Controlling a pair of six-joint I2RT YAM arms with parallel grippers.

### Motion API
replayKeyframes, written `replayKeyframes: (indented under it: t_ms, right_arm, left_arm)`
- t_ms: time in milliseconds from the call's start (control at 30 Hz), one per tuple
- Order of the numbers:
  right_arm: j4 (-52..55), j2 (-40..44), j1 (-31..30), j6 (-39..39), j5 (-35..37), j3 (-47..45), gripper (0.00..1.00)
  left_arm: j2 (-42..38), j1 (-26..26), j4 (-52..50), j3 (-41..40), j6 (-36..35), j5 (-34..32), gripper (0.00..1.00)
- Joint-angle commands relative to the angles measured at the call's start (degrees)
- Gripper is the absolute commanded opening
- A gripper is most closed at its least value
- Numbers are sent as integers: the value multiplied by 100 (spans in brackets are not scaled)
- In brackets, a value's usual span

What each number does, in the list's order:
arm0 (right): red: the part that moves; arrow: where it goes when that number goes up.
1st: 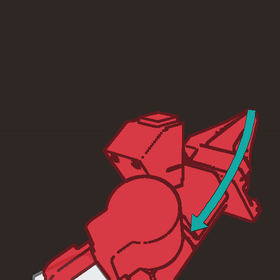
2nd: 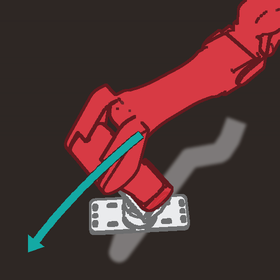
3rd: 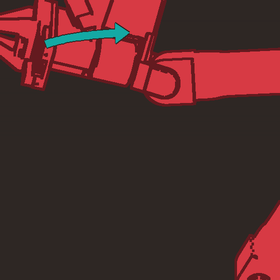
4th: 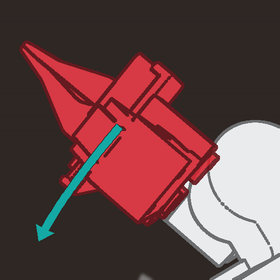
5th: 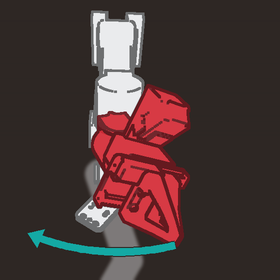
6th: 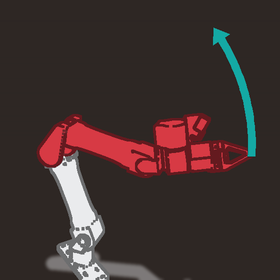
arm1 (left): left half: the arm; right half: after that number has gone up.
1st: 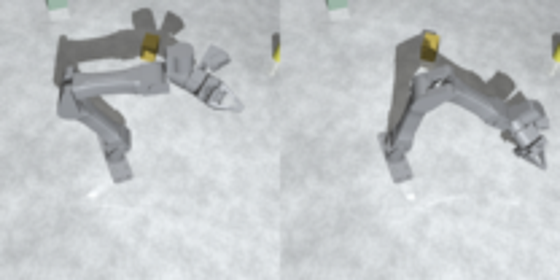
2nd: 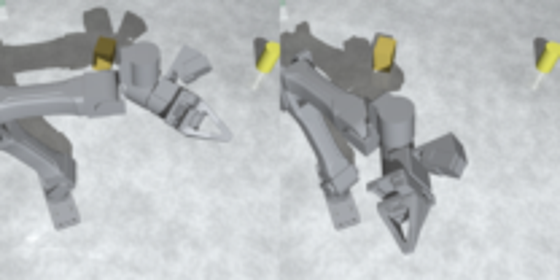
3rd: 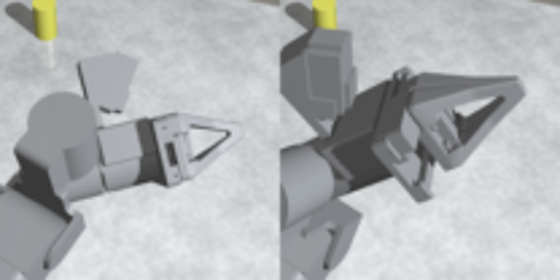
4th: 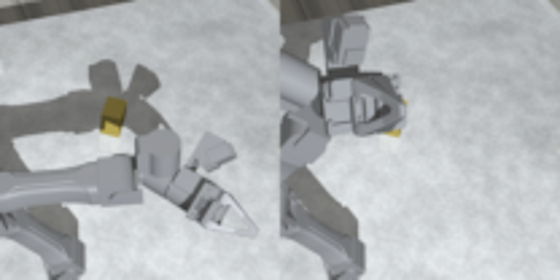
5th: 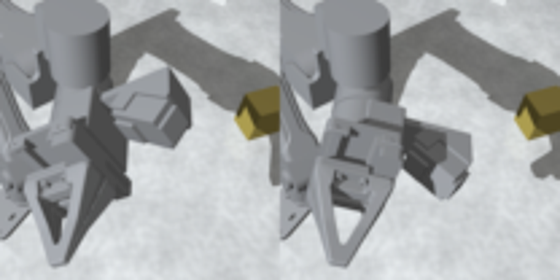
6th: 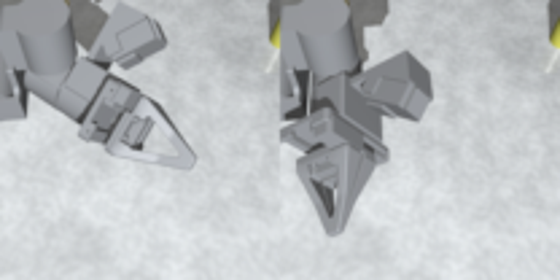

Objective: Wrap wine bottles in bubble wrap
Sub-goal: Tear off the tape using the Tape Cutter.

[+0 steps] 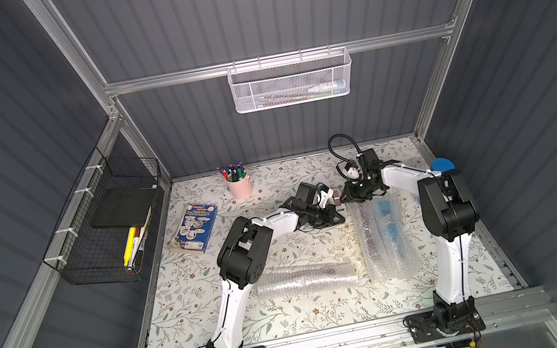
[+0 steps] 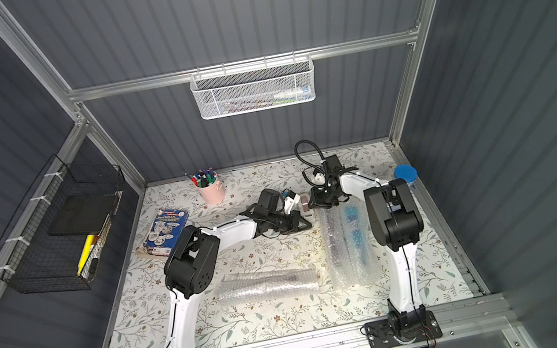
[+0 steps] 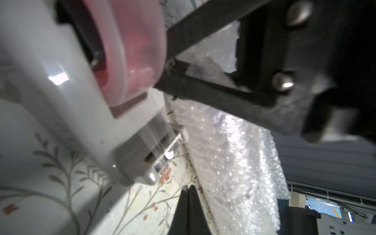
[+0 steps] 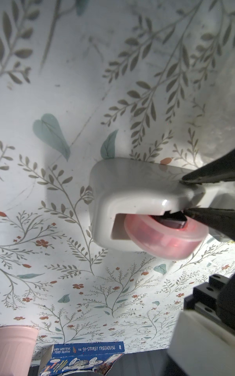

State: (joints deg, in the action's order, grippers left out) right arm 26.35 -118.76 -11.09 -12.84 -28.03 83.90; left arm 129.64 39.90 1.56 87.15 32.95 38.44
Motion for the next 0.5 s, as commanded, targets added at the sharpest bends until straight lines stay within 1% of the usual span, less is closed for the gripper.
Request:
replayKeyframes:
  t_ms: [0, 100, 200, 433, 467]
  right_arm:
    - [-7, -152, -94, -77, 202, -154, 23]
    - [-7, -160, -86, -65, 226, -138, 23]
    - [-9, -171, -90, -69, 262, -136, 23]
    - [-6, -139, -90, -69, 364, -135, 23]
    - [-7, -147, -90, -69, 374, -128, 23]
  left_arm:
    - [314, 129, -446, 50, -246, -15, 0]
    - [411, 140, -406, -23, -253, -17, 0]
    - [515, 141, -617, 54, -402, -215, 0]
    - [757, 163, -1295, 273, -744, -1155, 0]
    - [785, 174, -1426, 301, -801, -1391, 0]
